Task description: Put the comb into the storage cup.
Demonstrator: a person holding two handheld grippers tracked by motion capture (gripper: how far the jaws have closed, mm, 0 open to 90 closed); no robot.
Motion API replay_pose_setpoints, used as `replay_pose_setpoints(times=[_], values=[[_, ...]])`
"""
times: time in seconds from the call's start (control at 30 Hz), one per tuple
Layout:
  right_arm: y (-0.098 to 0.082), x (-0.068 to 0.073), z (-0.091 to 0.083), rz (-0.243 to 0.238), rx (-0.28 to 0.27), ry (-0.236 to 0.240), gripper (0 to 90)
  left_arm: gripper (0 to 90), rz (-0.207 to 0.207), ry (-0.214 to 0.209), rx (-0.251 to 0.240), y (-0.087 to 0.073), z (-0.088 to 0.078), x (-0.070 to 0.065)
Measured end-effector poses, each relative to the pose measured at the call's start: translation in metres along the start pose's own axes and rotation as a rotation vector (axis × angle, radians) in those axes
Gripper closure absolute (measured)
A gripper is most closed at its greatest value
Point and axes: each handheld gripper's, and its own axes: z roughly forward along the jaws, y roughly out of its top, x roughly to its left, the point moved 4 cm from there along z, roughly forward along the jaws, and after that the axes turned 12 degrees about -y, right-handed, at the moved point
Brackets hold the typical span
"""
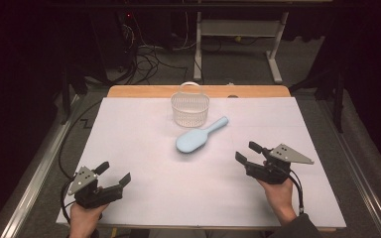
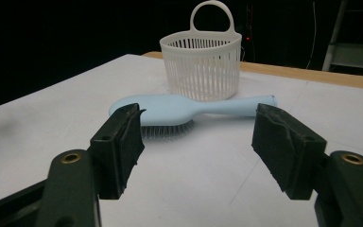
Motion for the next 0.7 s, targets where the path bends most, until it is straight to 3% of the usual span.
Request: replay_pose_setpoints(times=[0.47,0.7], values=[[0.009,0.004,0.018,0.005,0.048,0.021,37.5,10.0,-0.004,0.001,-0.002,0.000,0.000,0.000],[0.017,0.005,0.028,0.039,0.125,0.047,40.4,9.9,-0.002,0.004,-0.002,0.000,0.000,0.000]])
